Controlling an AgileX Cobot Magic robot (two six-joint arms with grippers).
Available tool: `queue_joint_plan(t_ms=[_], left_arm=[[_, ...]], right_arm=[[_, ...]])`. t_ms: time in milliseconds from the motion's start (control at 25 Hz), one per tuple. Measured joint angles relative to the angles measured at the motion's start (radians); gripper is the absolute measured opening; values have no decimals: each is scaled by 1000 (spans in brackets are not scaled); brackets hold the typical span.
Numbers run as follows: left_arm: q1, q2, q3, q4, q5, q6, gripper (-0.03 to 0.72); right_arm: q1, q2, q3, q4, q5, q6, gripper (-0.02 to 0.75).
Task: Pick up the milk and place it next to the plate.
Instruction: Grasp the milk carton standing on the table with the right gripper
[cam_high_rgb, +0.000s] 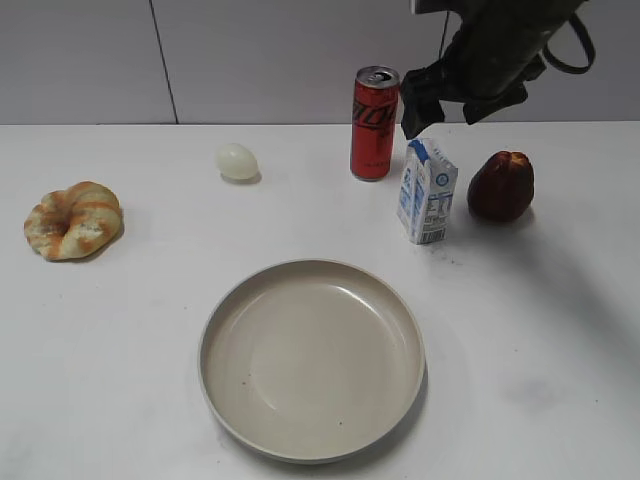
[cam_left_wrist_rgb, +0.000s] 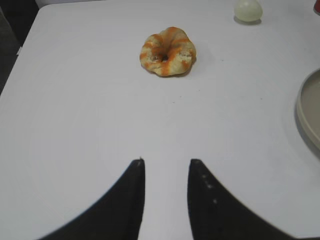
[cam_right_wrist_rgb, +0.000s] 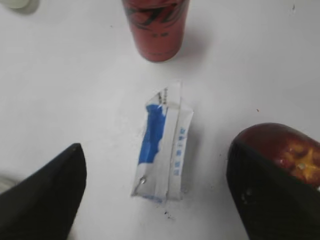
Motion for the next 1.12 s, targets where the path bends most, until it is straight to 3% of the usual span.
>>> queue_joint_plan(t_ms=[360, 600, 880, 1120], left_arm=[[0, 0, 0, 0, 0, 0, 229], [0, 0, 0, 0, 0, 0, 229], [0, 0, 0, 0, 0, 0, 229], [0, 0, 0, 0, 0, 0, 229]], right_arm=[[0, 173, -88, -2, 30, 33, 629], [0, 228, -88, 2, 23, 43, 508], [0, 228, -96, 2, 16, 40, 308], [1, 228, -130, 2, 75, -10, 288]])
